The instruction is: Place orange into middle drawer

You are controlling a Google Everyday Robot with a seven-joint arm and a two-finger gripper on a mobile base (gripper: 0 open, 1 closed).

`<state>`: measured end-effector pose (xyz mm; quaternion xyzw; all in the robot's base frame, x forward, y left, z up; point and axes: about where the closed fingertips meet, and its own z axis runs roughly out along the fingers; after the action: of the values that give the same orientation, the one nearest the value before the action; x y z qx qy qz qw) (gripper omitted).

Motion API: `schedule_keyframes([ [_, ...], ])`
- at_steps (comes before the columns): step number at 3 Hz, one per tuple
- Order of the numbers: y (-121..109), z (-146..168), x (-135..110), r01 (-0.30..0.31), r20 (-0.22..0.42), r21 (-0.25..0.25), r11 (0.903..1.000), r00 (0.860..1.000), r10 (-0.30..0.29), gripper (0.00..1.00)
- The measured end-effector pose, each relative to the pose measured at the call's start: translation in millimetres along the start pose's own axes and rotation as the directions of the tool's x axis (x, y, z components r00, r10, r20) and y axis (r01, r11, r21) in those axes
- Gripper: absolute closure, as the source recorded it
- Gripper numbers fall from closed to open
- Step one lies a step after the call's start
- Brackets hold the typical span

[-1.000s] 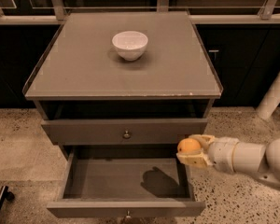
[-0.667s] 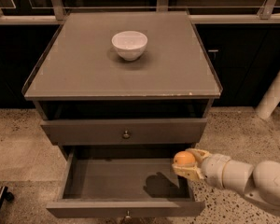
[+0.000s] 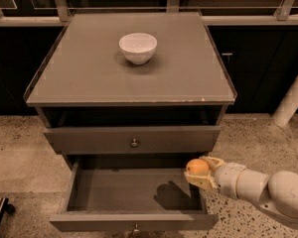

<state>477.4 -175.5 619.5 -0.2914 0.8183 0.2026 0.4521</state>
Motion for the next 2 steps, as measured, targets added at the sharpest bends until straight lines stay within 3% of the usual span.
schedule_keyframes([
  [1, 1, 26, 36, -0.068, -0.061, -0.036, 0.9970, 0.996, 0.066, 1.00],
  [2, 13, 74, 99, -0.167, -0.170, -0.084, 0.9824, 0.974, 0.151, 1.00],
])
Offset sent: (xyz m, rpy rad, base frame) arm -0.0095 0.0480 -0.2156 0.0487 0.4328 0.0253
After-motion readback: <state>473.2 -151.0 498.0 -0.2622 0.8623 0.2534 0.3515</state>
